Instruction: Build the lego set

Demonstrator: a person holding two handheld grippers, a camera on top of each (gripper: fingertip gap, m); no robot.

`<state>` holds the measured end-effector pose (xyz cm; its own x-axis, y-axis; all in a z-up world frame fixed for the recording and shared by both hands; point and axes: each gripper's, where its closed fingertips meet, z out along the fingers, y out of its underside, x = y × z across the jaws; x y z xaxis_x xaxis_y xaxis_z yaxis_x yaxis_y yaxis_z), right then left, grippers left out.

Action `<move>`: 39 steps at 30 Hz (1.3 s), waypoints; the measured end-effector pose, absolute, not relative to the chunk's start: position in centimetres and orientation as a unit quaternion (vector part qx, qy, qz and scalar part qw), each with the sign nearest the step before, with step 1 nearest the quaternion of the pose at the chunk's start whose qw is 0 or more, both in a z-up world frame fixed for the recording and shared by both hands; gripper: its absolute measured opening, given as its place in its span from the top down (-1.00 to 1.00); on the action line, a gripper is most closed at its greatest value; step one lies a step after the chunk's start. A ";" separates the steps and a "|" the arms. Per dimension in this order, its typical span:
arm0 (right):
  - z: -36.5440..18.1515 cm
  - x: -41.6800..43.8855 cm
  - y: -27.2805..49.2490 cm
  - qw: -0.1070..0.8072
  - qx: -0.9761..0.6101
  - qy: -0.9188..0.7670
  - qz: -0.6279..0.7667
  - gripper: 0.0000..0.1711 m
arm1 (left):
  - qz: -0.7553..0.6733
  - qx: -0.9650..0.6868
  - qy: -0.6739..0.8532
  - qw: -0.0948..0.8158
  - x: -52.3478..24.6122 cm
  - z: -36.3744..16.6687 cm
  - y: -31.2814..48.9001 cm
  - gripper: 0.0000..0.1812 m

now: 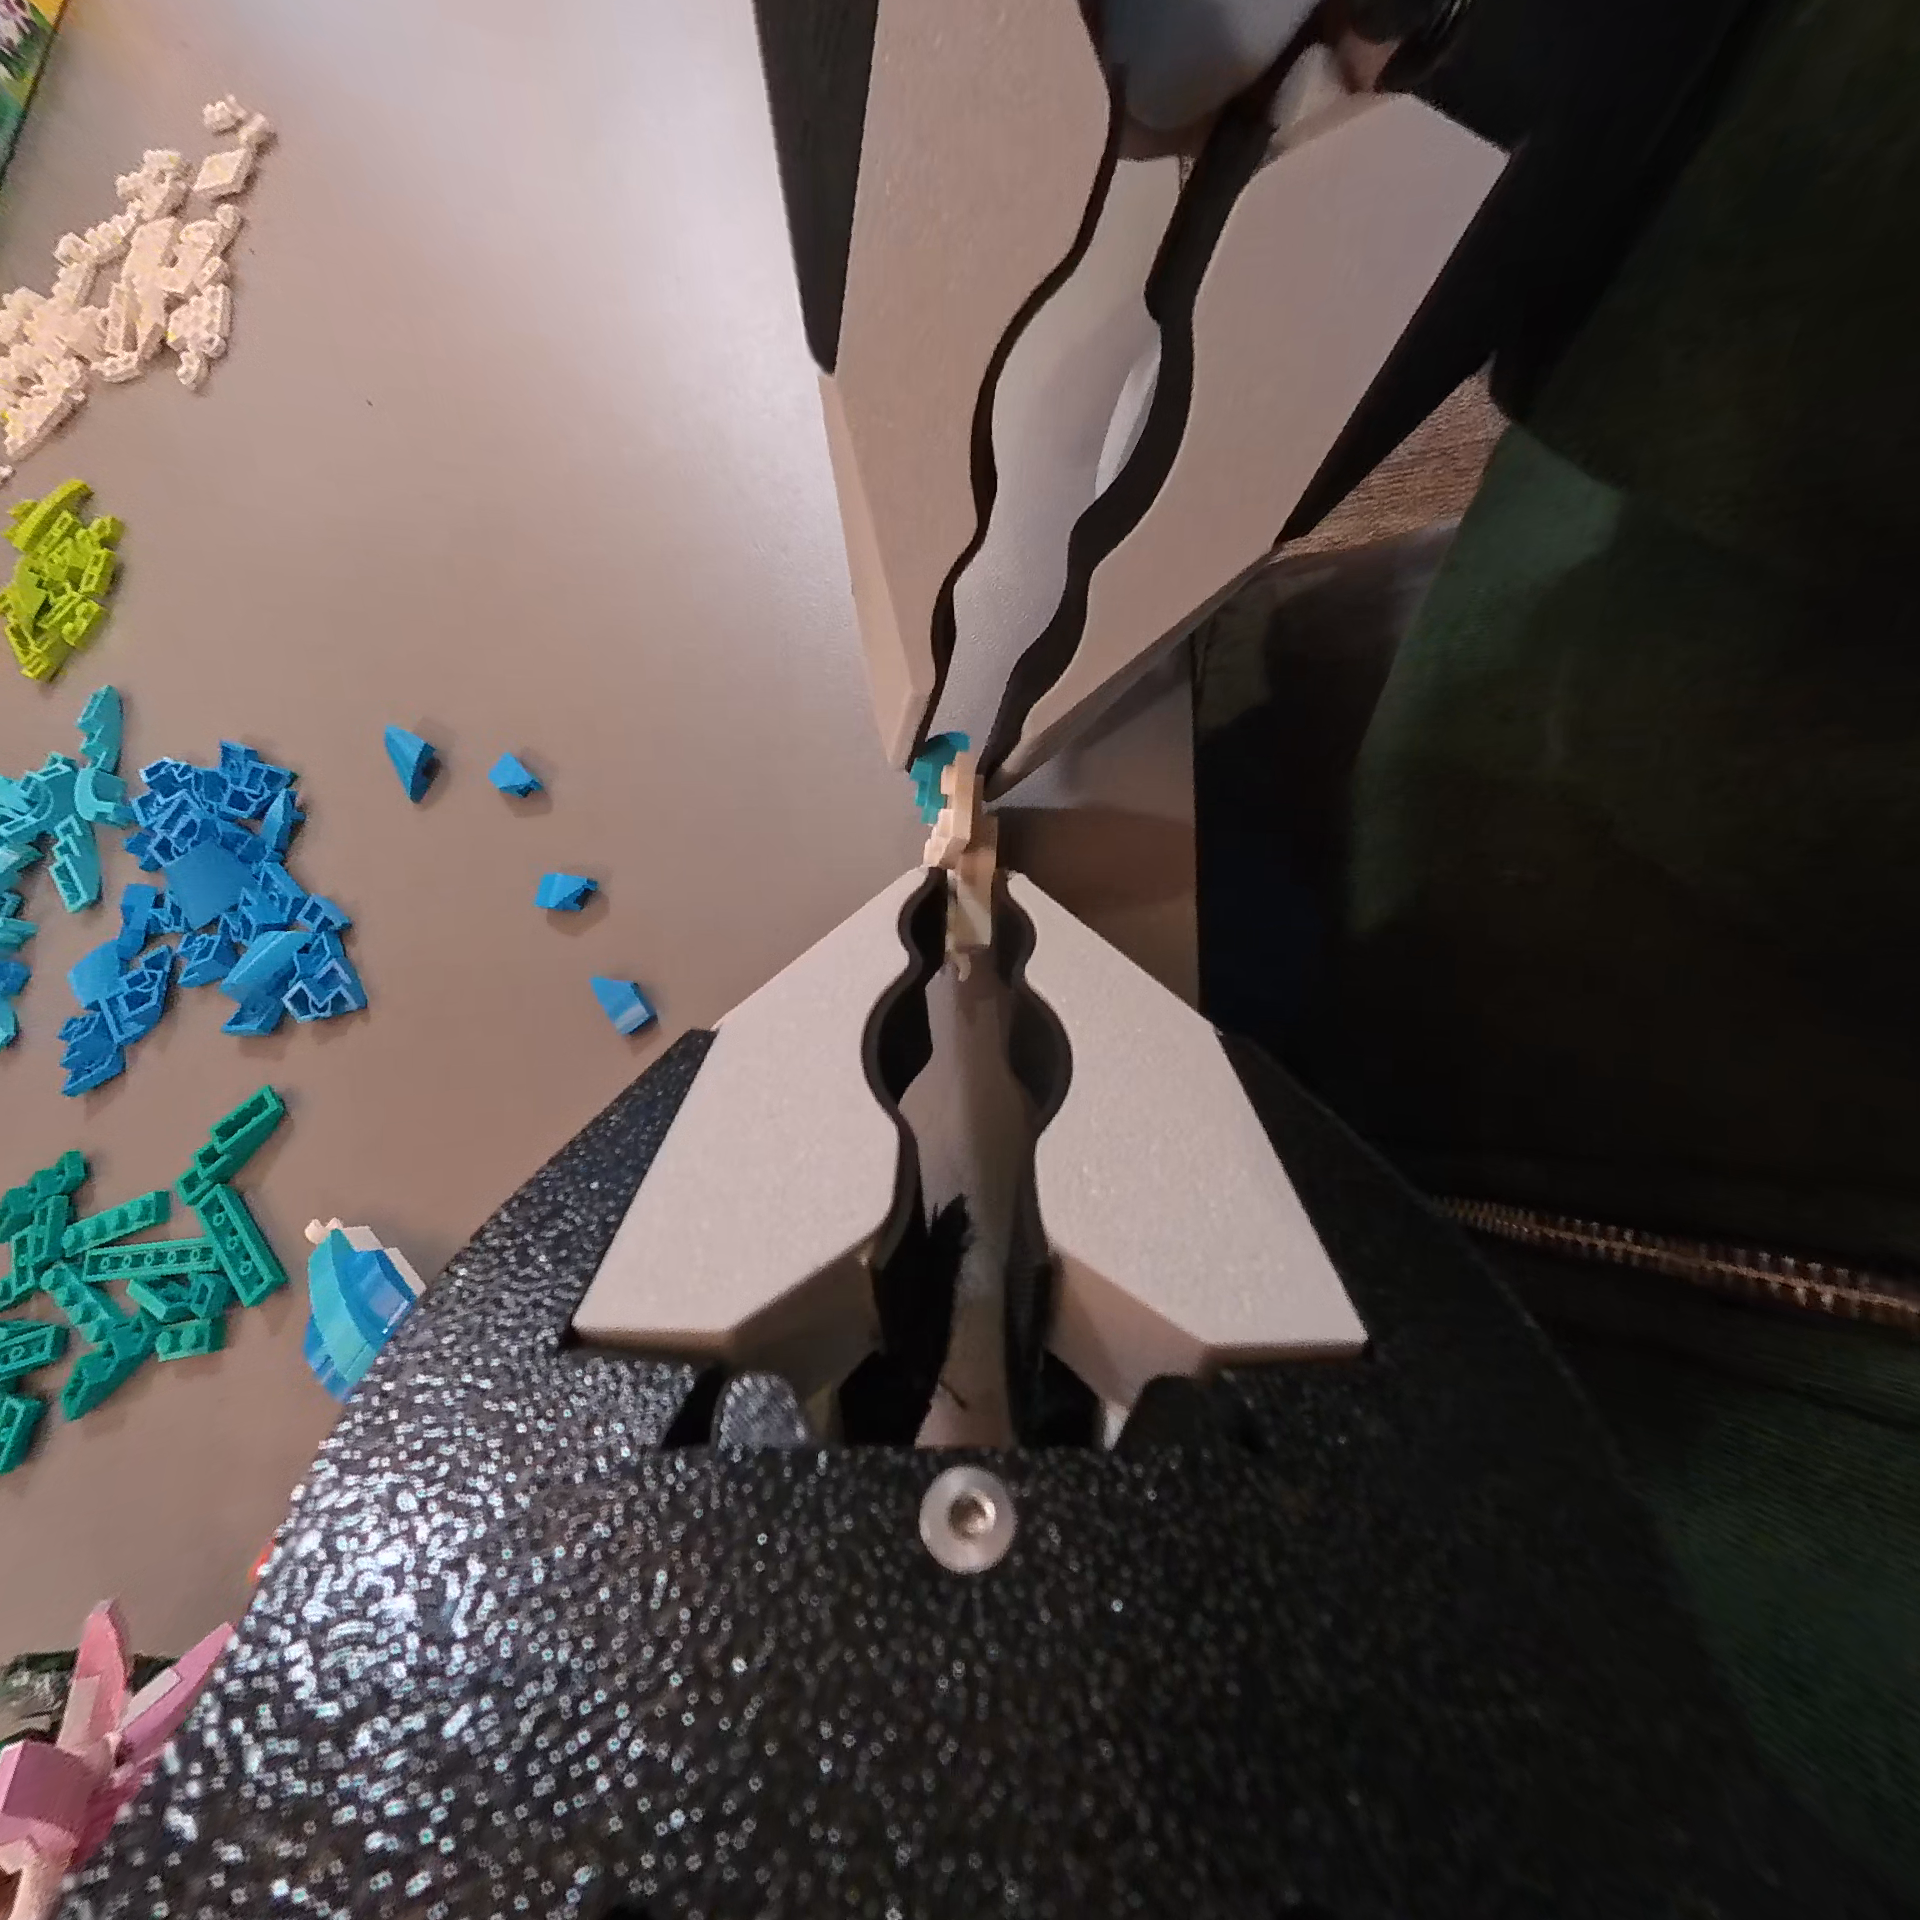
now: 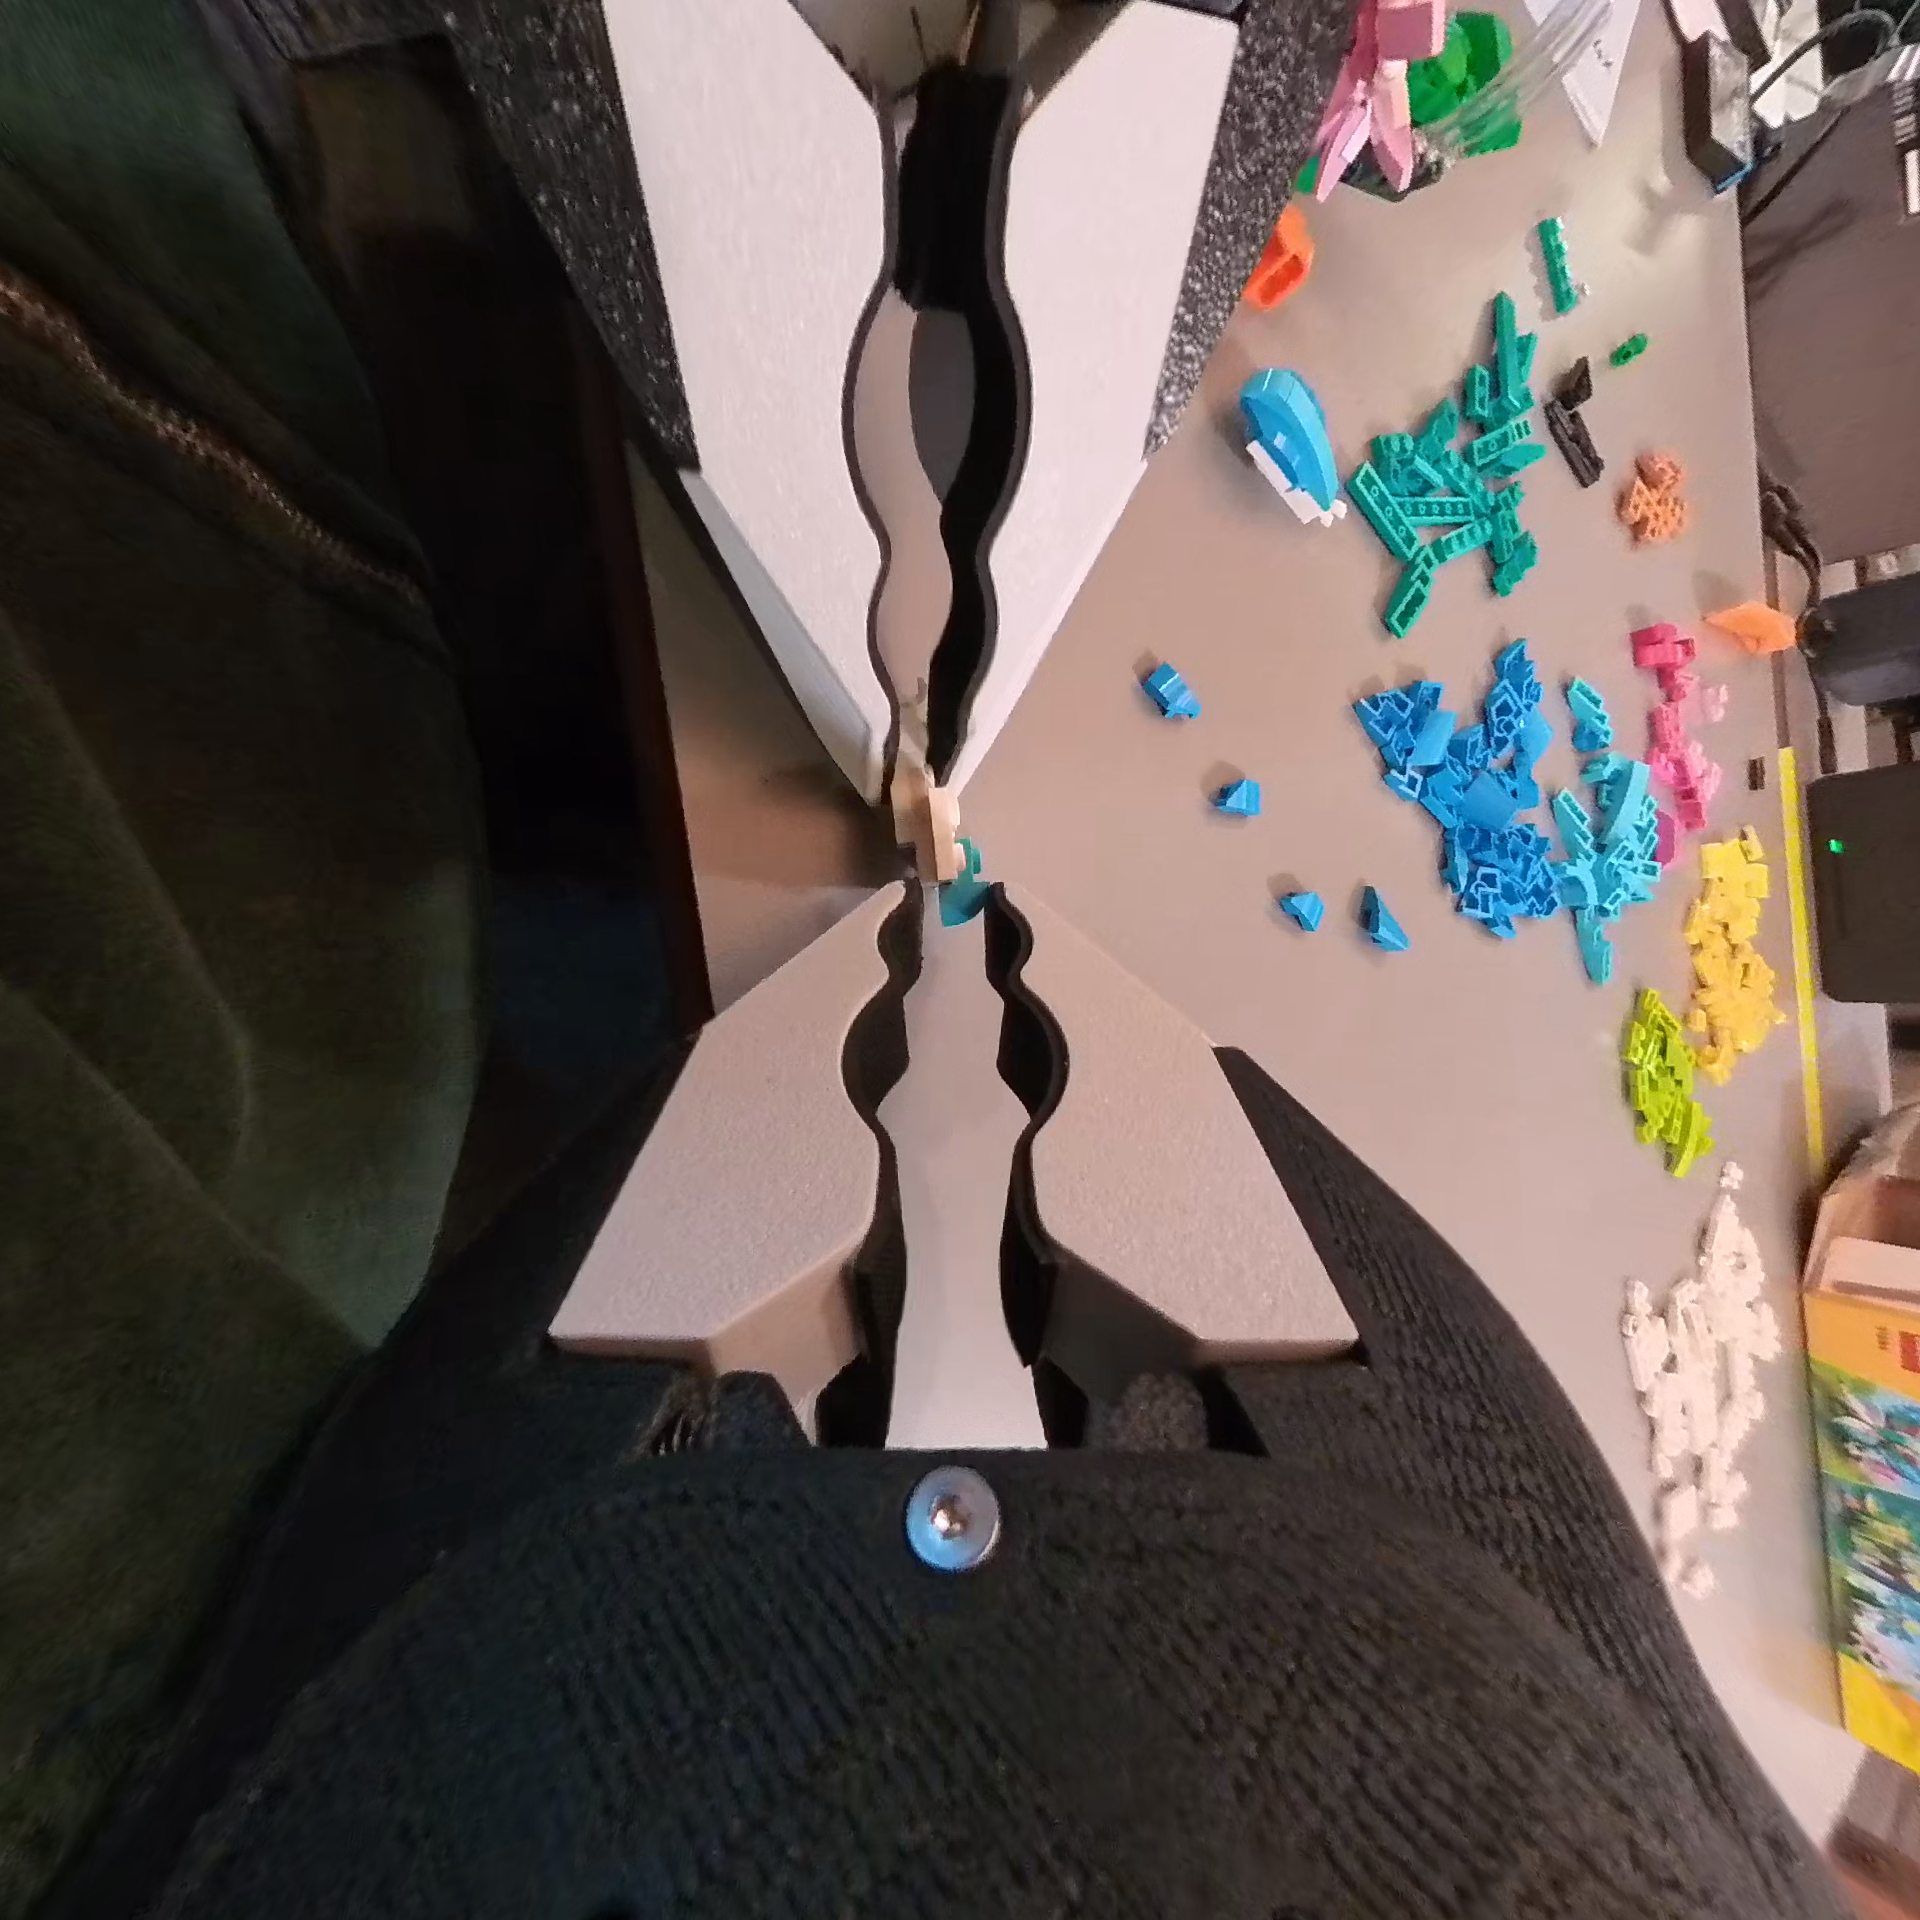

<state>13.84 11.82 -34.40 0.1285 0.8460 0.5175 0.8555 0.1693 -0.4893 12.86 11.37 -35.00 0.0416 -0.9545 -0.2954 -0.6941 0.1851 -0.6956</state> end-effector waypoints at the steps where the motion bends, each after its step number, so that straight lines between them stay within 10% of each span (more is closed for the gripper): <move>1: -34.4 13.9 11.8 0.383 -0.641 -0.665 -0.009 0.89 | -0.170 -0.613 0.673 0.379 12.9 -35.0 11.3 0.94; 14: -34.3 13.9 11.9 0.409 -0.598 -0.689 -0.008 0.90 | -0.142 -0.582 0.696 0.396 12.8 -34.9 11.4 0.94; 18: -33.6 14.5 13.0 0.446 -0.590 -0.673 -0.006 0.57 | -0.084 -0.543 0.707 0.445 12.8 -34.5 12.4 0.94; 28: -23.7 18.3 18.4 0.731 -0.522 -0.425 0.111 0.55 | 0.015 -0.521 0.611 0.595 11.8 -31.2 16.9 0.94; 39: -19.6 22.2 31.6 0.830 -0.503 -0.240 0.031 0.61 | 0.026 -0.523 0.518 0.676 9.9 -27.6 18.6 0.94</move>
<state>22.23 31.60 -19.60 0.8830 0.2927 0.3670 0.1899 0.4923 -0.8495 9.86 18.58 -27.64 0.4629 -0.5072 -0.7269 -0.5763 0.4509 -0.6816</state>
